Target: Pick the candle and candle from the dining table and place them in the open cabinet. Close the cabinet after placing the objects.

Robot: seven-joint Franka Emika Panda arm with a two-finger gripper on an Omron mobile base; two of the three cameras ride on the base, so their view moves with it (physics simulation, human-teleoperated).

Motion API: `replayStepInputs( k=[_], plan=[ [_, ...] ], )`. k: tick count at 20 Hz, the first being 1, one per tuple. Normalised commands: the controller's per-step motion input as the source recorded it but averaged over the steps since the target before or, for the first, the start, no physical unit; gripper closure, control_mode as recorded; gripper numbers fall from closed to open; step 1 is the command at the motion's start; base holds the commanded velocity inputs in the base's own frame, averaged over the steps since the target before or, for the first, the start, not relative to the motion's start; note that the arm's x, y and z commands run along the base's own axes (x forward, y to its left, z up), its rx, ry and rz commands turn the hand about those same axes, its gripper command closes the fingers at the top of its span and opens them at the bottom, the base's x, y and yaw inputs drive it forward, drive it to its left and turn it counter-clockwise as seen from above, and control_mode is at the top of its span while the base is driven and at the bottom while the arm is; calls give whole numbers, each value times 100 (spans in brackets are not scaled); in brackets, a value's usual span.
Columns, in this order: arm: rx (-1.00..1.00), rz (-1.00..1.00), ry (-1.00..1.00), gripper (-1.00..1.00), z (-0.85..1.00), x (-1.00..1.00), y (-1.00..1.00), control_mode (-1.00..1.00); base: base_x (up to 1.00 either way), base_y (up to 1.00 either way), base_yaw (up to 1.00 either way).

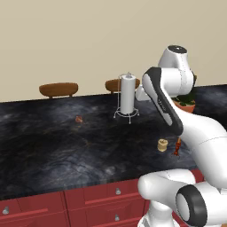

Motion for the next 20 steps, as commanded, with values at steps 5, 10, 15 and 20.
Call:
replayStepInputs(
  k=[5, 10, 15, 20],
  plan=[
    [0, 0, -1, -100, 0, 0, 0, -100, 0, 0, 0],
    [0, 0, 0, -100, 0, 0, 0, -100, 0, 0, 0],
    [7, 0, 0, -100, -1, -9, -34, -100, 0, 0, 0],
    [16, 0, 0, -100, -14, -13, -77, -100, 0, 0, 0]
  ],
)
